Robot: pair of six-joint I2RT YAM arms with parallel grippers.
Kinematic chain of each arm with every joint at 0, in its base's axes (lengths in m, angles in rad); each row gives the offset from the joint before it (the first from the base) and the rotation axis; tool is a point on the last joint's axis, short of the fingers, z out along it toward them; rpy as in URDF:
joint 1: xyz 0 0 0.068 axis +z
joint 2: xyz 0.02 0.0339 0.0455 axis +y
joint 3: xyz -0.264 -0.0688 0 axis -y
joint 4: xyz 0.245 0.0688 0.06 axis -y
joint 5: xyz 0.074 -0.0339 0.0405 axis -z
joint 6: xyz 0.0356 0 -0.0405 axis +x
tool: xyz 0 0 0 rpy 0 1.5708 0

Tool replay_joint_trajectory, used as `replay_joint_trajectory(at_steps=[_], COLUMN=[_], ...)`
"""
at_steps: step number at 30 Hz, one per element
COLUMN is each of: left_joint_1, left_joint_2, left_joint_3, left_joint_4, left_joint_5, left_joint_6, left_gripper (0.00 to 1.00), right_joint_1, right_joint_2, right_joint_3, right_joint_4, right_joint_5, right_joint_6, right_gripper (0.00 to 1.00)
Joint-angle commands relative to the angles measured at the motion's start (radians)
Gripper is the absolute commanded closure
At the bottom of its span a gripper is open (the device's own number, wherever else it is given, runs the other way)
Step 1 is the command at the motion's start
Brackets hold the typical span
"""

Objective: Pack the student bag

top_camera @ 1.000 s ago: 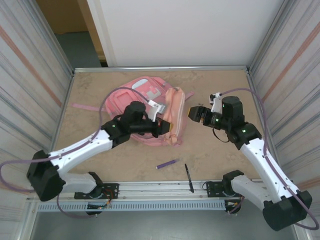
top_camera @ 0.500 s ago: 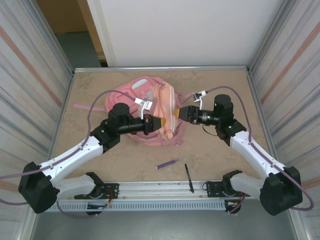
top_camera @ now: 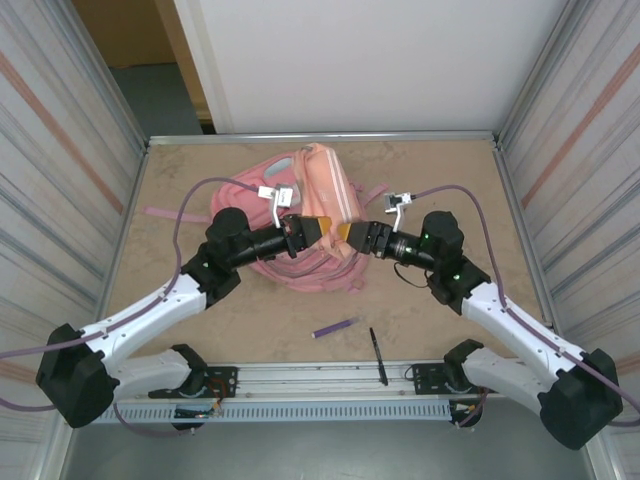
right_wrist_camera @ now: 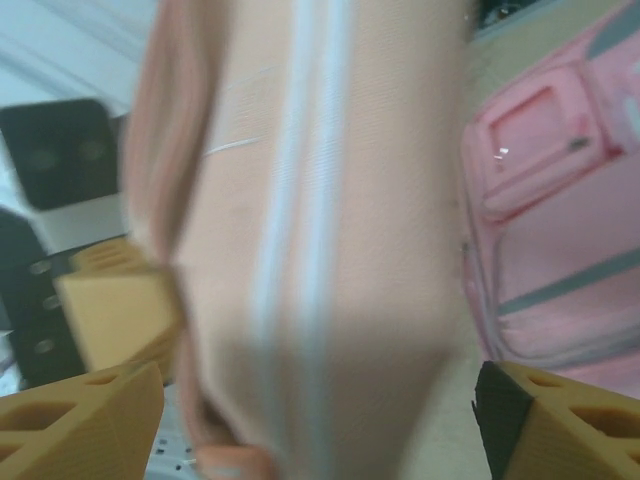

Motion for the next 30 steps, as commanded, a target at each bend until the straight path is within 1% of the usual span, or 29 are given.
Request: replay_joint_trajectory(at_steps=[1, 2, 5, 6, 7, 10, 11, 12, 14, 16, 17, 18, 20, 22, 23, 25, 26, 28, 30], left_joint_1=[0.007, 0.006, 0.003, 0.001, 0.000, -0.012, -0.012, -0.014, -0.012, -0.008, -0.005, -0.002, 0.009, 0.021, 0.026, 0.035, 0.039, 0.041, 0.032], left_joint_2=[-0.011, -0.010, 0.000, 0.004, 0.006, 0.014, 0.018, 0.021, 0.019, 0.001, -0.012, -0.028, -0.058, -0.090, -0.102, -0.114, -0.111, -0.090, -0.055], left_joint_3=[-0.001, 0.003, 0.000, -0.003, -0.007, -0.017, -0.021, -0.027, -0.039, -0.050, -0.056, -0.061, -0.075, -0.082, -0.080, -0.071, -0.067, -0.059, -0.025], left_joint_4=[0.102, 0.101, 0.113, 0.118, 0.120, 0.120, 0.117, 0.113, 0.100, 0.056, 0.021, -0.020, -0.089, -0.172, -0.235, -0.355, -0.401, -0.460, -0.563], left_joint_5=[-0.050, -0.050, -0.065, -0.072, -0.078, -0.096, -0.099, -0.102, -0.114, -0.138, -0.155, -0.175, -0.202, -0.234, -0.261, -0.304, -0.308, -0.293, -0.283], left_joint_6=[-0.047, -0.052, -0.072, -0.082, -0.091, -0.103, -0.105, -0.109, -0.109, -0.072, -0.049, -0.020, 0.038, 0.098, 0.127, 0.194, 0.235, 0.354, 0.501], left_gripper=[0.98, 0.97, 0.95, 0.95, 0.93, 0.89, 0.88, 0.86, 0.77, 0.69, 0.65, 0.60, 0.53, 0.46, 0.40, 0.39, 0.39, 0.38, 0.35], right_joint_1=[0.046, 0.054, 0.068, 0.073, 0.077, 0.083, 0.087, 0.088, 0.086, 0.080, 0.078, 0.073, 0.058, 0.023, -0.004, -0.056, -0.087, -0.136, -0.183], right_joint_2=[0.002, 0.012, 0.056, 0.069, 0.080, 0.110, 0.113, 0.116, 0.111, 0.101, 0.095, 0.089, 0.084, 0.093, 0.101, 0.117, 0.129, 0.144, 0.154], right_joint_3=[0.012, 0.007, -0.015, -0.019, -0.015, -0.001, 0.001, 0.005, 0.005, 0.020, 0.035, 0.053, 0.084, 0.121, 0.145, 0.183, 0.205, 0.248, 0.308], right_joint_4=[0.150, 0.188, 0.312, 0.341, 0.348, 0.384, 0.389, 0.387, 0.369, 0.283, 0.222, 0.149, 0.044, -0.051, -0.096, -0.173, -0.220, -0.309, -0.425], right_joint_5=[0.057, 0.061, 0.067, 0.070, 0.077, 0.078, 0.078, 0.078, 0.086, 0.096, 0.097, 0.097, 0.081, 0.039, 0.006, -0.058, -0.091, -0.138, -0.149], right_joint_6=[0.051, 0.076, 0.147, 0.159, 0.166, 0.180, 0.182, 0.181, 0.184, 0.183, 0.171, 0.147, 0.101, 0.085, 0.081, 0.071, 0.061, 0.033, -0.010], right_gripper=[0.25, 0.28, 0.46, 0.49, 0.53, 0.69, 0.72, 0.77, 0.86, 0.97, 1.00, 1.00, 1.00, 1.00, 1.00, 1.00, 1.00, 1.00, 1.00])
